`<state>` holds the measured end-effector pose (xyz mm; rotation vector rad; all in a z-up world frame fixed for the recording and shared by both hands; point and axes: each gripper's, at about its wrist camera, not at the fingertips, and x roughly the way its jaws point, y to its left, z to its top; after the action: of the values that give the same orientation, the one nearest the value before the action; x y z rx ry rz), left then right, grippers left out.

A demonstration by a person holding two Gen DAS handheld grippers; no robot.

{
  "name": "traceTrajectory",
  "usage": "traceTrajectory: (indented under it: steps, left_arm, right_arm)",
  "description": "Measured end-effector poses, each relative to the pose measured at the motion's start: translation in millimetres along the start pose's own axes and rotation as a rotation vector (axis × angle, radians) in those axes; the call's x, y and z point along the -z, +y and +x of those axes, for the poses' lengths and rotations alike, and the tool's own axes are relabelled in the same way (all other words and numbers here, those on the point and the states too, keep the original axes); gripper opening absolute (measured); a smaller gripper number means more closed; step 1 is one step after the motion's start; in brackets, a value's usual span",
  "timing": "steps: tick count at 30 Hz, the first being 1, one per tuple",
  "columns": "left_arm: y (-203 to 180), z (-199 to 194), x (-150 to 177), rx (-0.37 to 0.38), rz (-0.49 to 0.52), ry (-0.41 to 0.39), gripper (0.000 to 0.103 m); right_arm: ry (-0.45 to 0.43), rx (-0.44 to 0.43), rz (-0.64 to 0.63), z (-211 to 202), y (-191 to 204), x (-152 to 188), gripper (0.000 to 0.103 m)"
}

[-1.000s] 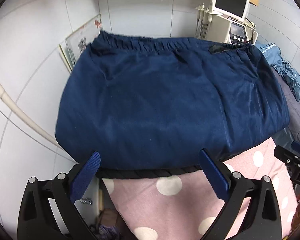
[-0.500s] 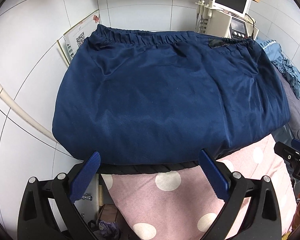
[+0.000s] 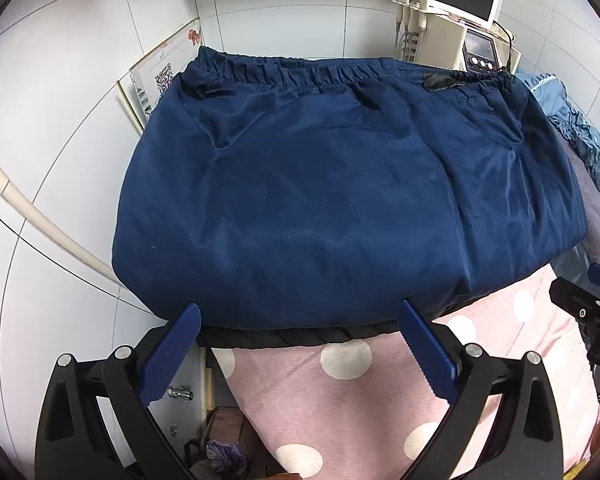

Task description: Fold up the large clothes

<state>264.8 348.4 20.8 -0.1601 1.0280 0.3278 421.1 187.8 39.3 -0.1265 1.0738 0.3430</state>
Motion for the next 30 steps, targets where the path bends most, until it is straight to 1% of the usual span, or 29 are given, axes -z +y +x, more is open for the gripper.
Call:
traceTrajectory:
  steps: [12,24,30]
  left_arm:
    - [3.6,-1.4,0.8,-0.020,0.011,-0.001,0.097]
    - [3.6,-4.2,2.4,-0.032,0.009,-0.017,0.097]
    - [0.8,-4.1,1.3,-0.037,0.022,-0.011,0.097]
  right_arm:
    - [-0.008,0.016,-0.056,-1.1,16.4,-4.2,0.095]
    - [-0.016,0.021,-0.067,-2.5,19.9,-5.9,0.095]
    - [-0.020,0.016,-0.063,-4.0,19.7,-5.2,0.095]
